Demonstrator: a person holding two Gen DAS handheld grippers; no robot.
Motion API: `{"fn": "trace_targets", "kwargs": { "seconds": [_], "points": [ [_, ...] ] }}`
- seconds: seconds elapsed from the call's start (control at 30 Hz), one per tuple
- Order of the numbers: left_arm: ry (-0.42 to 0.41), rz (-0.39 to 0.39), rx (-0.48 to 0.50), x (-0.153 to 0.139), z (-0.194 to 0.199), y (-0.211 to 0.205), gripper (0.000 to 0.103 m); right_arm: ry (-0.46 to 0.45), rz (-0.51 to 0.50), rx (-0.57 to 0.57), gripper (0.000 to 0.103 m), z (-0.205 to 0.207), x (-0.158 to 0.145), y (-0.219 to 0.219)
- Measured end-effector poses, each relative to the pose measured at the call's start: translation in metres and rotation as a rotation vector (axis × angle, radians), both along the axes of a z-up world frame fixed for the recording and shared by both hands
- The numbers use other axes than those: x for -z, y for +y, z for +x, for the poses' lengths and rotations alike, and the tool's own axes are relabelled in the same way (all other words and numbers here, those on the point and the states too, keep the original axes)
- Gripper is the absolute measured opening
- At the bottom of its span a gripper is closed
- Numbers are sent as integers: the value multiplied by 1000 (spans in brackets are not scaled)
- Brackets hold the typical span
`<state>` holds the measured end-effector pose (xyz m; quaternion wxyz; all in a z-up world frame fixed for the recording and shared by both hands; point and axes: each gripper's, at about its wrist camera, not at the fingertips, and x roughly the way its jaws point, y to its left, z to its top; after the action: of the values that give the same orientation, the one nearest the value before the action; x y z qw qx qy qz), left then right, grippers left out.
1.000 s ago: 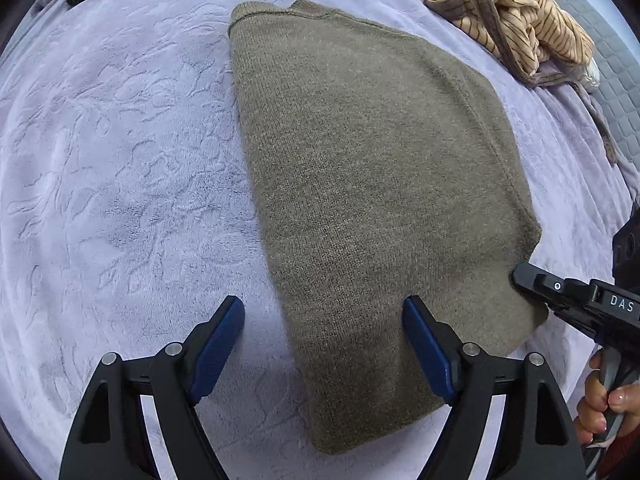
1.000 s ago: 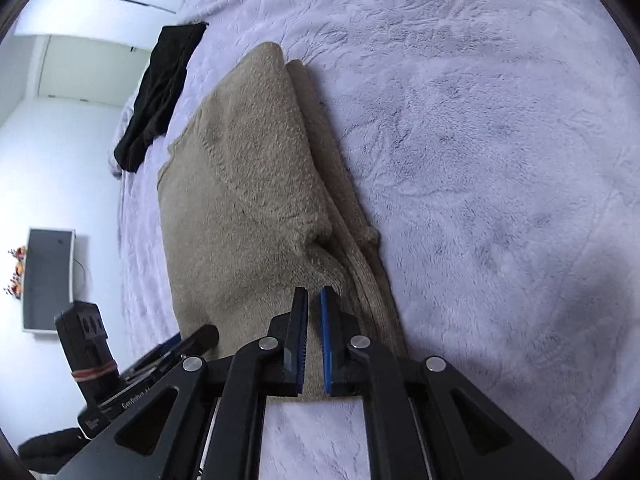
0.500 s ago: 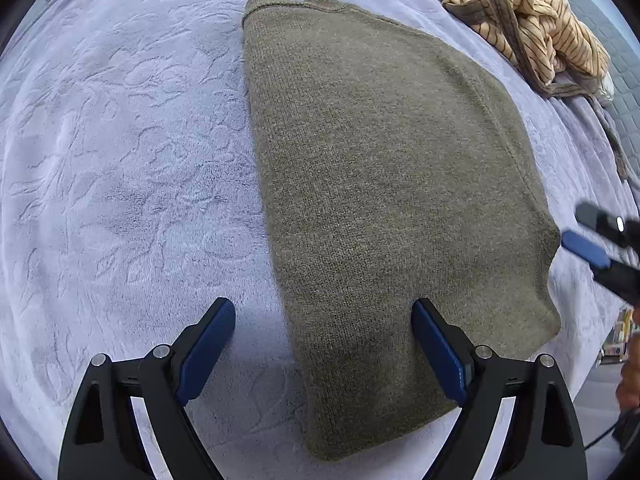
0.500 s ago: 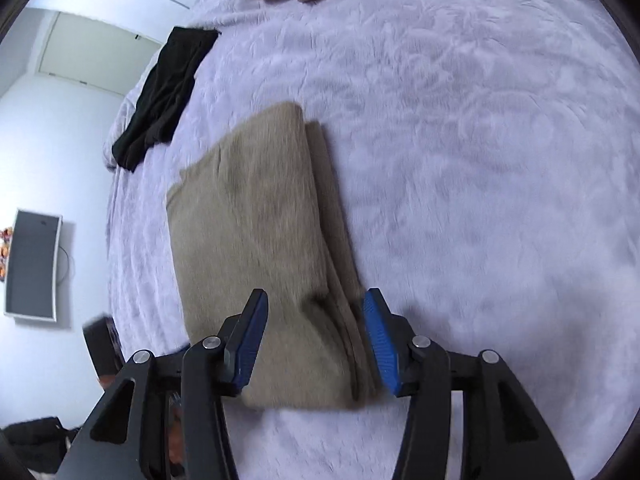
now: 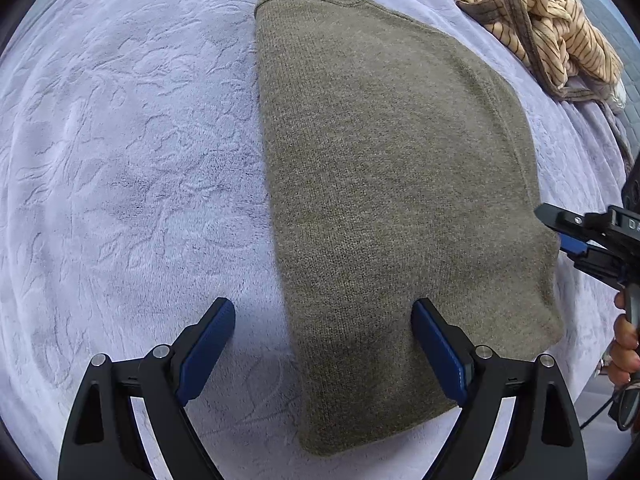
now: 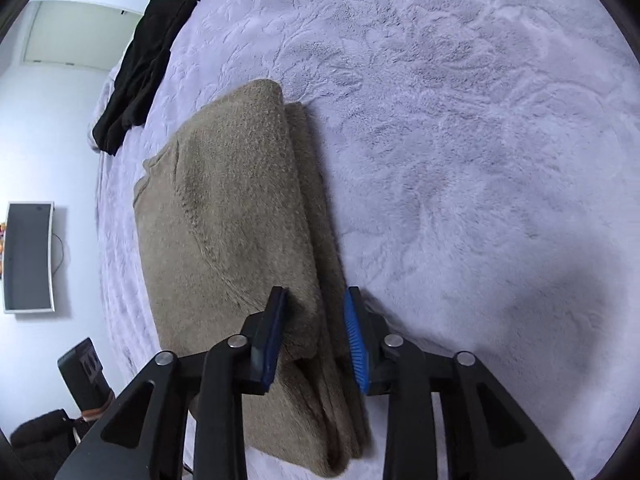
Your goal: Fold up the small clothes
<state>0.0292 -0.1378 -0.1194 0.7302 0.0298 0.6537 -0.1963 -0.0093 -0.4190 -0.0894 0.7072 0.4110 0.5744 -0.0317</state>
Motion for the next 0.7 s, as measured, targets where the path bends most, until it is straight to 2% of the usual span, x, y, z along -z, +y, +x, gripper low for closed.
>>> {"fn": "trace_targets", "kwargs": {
  "seconds": [0.07,0.27,0.37,0.7],
  "points": [
    [2,18,-6,1,0,2,97,-7,3,-4,34,-6,-7,-5],
    [6,36,-15,2,0,-3,97,-20,-1,-44,35,-23,-24,-18],
    [16,33,-19,3,1,-6,97,-29,3,-65,54,-21,-30,-20],
    [6,85,-54,3,-2,-15,99,-24,20,-119,54,-4,-26,-22]
  ]
}}
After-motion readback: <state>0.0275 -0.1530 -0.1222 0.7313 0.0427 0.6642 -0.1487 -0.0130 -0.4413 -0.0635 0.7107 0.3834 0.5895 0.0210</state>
